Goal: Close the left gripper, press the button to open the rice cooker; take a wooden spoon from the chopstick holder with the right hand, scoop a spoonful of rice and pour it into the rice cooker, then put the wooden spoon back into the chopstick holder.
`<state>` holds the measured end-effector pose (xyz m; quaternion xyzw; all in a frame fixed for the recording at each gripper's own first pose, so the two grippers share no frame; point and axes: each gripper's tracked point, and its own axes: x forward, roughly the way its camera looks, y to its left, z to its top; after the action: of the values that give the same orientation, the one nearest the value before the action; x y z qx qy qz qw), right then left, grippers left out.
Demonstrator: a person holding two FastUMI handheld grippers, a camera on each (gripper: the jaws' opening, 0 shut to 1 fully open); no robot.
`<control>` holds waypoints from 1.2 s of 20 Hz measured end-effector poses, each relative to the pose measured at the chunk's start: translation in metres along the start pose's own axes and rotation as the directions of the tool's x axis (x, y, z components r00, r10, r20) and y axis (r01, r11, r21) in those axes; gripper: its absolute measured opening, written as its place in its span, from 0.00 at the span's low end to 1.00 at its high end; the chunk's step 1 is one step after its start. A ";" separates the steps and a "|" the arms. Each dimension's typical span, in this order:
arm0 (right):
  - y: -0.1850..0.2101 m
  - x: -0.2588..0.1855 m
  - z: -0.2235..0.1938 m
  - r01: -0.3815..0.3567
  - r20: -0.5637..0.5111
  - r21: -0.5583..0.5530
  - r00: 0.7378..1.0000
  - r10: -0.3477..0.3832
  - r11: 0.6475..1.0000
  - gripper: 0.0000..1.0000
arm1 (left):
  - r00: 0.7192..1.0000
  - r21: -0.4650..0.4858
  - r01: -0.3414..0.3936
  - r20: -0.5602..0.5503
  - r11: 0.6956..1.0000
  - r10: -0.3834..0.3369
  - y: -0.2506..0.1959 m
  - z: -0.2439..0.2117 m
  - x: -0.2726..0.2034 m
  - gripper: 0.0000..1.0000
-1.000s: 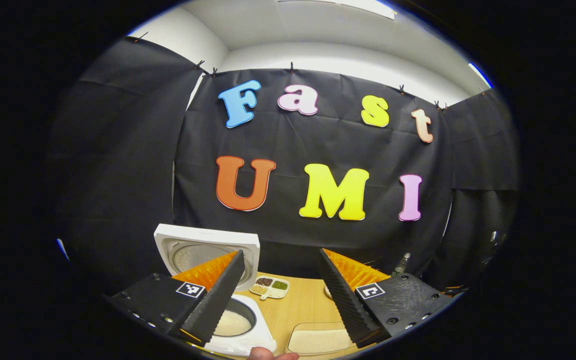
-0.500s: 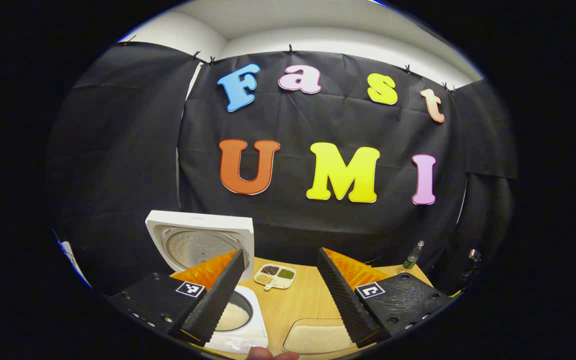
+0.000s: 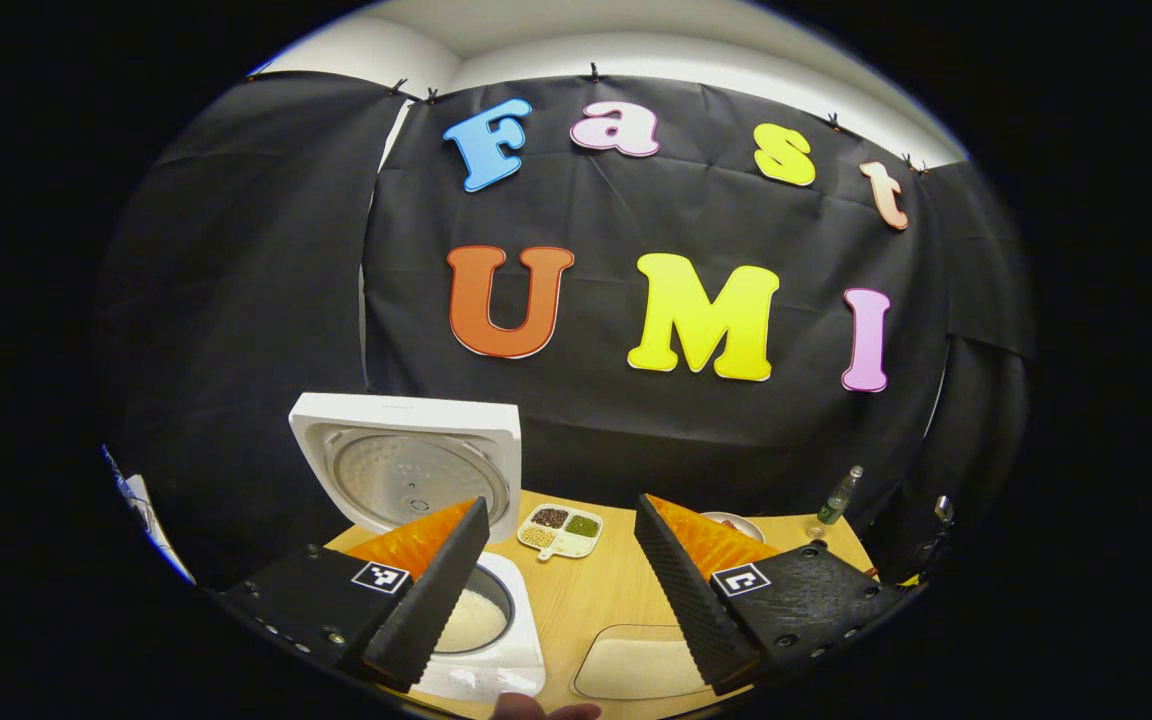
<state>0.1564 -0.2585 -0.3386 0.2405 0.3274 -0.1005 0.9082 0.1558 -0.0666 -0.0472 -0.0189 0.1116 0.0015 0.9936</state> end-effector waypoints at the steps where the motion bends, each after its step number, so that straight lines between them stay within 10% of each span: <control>1: 0.004 -0.003 -0.001 0.009 0.005 0.007 1.000 -0.009 1.000 0.18 | 1.000 0.005 0.007 0.005 1.000 -0.007 0.007 0.001 -0.004 0.94; 9: 0.064 -0.084 0.029 0.123 0.218 -0.139 0.972 -0.091 0.983 0.11 | 0.997 -0.009 0.062 0.040 0.998 -0.062 0.077 -0.007 -0.044 0.94; 14: 0.154 -0.139 0.005 0.084 0.283 -0.292 0.959 0.002 0.953 0.11 | 0.993 0.002 0.104 0.051 0.995 -0.104 0.105 -0.014 -0.061 0.94; 24: 0.212 -0.070 -0.091 0.084 0.218 -0.486 0.976 0.028 0.870 0.11 | 0.998 -0.016 0.069 0.018 0.998 -0.068 0.143 -0.038 -0.099 0.94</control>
<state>0.1247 -0.0280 -0.2759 -0.0160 0.2440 -0.0529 0.9682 0.0499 0.0745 -0.0674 -0.0311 0.1022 -0.0314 0.9938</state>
